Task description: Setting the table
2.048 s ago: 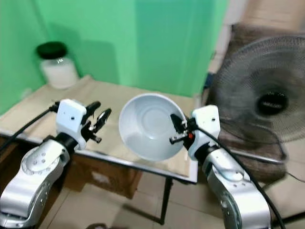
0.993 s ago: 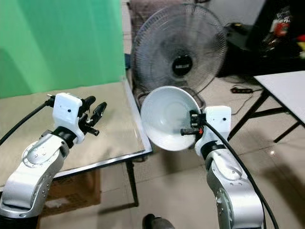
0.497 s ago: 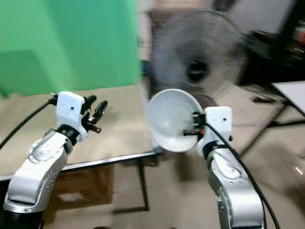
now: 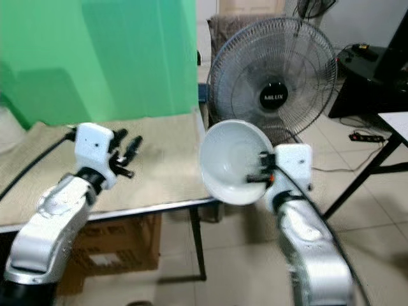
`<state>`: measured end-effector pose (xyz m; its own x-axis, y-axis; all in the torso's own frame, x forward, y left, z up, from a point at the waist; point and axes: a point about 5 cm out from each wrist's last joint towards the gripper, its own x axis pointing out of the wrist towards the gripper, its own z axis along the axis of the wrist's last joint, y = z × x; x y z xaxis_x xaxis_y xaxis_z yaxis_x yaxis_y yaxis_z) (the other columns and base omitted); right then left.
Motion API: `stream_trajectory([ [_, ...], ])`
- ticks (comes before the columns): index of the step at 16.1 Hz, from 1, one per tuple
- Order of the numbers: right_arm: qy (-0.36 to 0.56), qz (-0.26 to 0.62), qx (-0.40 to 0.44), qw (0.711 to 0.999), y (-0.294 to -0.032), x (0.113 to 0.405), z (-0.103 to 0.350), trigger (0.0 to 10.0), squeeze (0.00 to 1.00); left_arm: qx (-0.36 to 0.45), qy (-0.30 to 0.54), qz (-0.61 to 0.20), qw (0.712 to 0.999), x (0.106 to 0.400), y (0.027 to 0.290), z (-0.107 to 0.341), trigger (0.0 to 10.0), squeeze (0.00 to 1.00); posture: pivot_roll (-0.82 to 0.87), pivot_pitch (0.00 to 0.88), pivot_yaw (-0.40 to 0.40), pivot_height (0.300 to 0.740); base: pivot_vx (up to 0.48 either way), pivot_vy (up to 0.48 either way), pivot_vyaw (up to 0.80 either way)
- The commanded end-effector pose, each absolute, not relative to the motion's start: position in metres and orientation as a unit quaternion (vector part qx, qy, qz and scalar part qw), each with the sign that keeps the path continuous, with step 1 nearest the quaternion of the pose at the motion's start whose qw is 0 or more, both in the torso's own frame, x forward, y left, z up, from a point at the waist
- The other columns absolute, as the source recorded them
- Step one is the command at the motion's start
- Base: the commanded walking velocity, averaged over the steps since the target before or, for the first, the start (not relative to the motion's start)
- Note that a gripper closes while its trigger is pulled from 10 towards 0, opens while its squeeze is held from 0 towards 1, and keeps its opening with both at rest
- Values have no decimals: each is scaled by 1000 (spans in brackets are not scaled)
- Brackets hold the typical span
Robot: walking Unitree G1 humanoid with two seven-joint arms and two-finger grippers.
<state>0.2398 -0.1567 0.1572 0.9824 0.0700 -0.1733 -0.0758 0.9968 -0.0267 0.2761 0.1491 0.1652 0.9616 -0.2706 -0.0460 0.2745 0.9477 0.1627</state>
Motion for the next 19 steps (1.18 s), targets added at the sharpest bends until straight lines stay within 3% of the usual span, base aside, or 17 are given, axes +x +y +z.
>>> stream_trajectory([
  [1,68,34,-18,997,-158,240,166,10000,0,85,8,-141,986,278,147,168,10000,0,44,0,13,740,0,-480,-800],
  [9,75,26,-20,997,-160,238,164,10000,0,72,18,-148,986,278,146,167,10000,0,39,0,15,740,0,453,-100],
  [13,79,21,-20,996,-161,238,163,10000,0,77,17,-152,985,277,143,166,10000,0,37,0,16,740,0,0,-800],
  [17,85,12,-19,996,-163,238,161,10000,0,84,19,-161,983,277,142,165,10000,0,36,0,16,740,0,0,0],
  [19,87,9,-18,996,-163,238,161,10000,0,84,18,-162,983,278,142,165,10000,0,36,0,18,740,0,0,-800],
])
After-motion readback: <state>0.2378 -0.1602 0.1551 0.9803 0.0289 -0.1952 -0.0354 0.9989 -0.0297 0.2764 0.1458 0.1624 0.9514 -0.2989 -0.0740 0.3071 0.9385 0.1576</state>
